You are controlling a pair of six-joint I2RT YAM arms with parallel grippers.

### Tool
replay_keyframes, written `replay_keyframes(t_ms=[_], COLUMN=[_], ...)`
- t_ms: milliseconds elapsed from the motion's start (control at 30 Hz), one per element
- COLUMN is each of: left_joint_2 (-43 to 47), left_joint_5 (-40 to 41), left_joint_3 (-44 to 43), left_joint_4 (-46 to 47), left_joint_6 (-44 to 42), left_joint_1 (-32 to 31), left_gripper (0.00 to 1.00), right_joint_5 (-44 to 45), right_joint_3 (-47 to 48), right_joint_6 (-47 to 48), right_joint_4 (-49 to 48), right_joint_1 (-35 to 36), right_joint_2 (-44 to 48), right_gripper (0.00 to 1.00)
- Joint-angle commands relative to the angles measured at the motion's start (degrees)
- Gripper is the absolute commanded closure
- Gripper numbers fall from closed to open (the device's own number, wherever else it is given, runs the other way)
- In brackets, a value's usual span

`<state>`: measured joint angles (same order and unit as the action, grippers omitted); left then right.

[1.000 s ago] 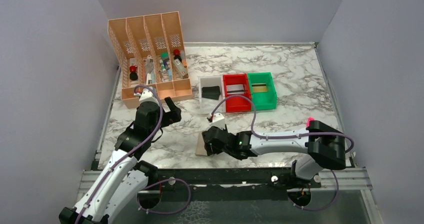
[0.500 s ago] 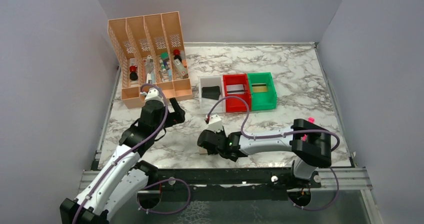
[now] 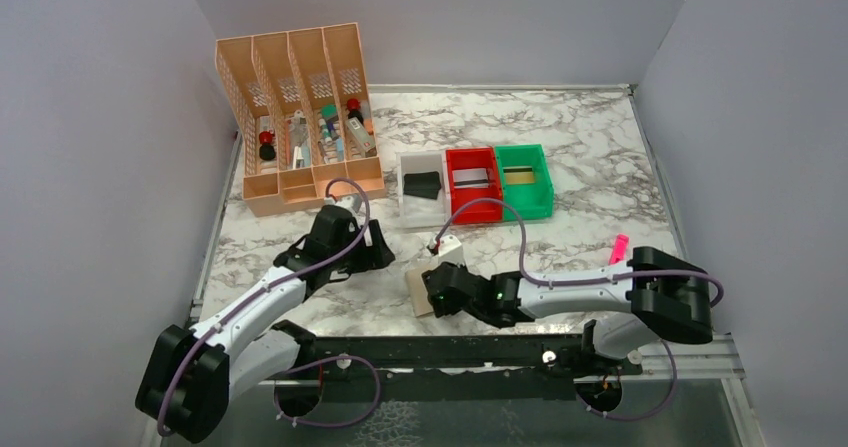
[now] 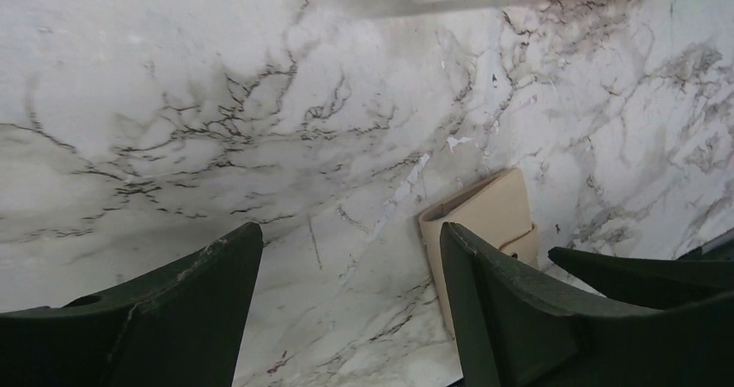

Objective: Take the credit cards out of the card holder

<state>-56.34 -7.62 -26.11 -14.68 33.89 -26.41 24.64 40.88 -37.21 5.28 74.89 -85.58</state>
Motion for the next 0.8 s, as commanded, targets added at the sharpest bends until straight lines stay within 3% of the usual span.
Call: replay_keyframes(t_ms=[0, 167, 400, 767], left_joint_2=[-0.5, 0.2, -1.1, -9.8], left_joint_5=[-7.9, -9.0, -7.2, -5.2], left_joint_3=[3.0, 6.2, 8.4, 8.4], left_joint_4=[11.3, 16.6, 19.5, 21.7], left_joint_6=[3.1, 6.9, 9.7, 9.6], left_joint_1=[-0.8, -3.2, -7.9, -12.7], left_gripper=[0.24, 0.29, 0.38, 0.49], right_joint_5=[1.6, 2.3, 1.8, 2.6], right_joint_3=[1.1, 1.8, 5.5, 10.5], right_joint_6=[-0.4, 0.7, 1.2, 4.3], right_joint_4=[1.8, 2.4, 4.6, 7.3], right_joint_1=[0.0, -0.1, 0.0, -0.1], right_joint_2=[4.5, 6.2, 1.8, -5.5], right_gripper=[0.46, 0.45, 0.48, 0.52])
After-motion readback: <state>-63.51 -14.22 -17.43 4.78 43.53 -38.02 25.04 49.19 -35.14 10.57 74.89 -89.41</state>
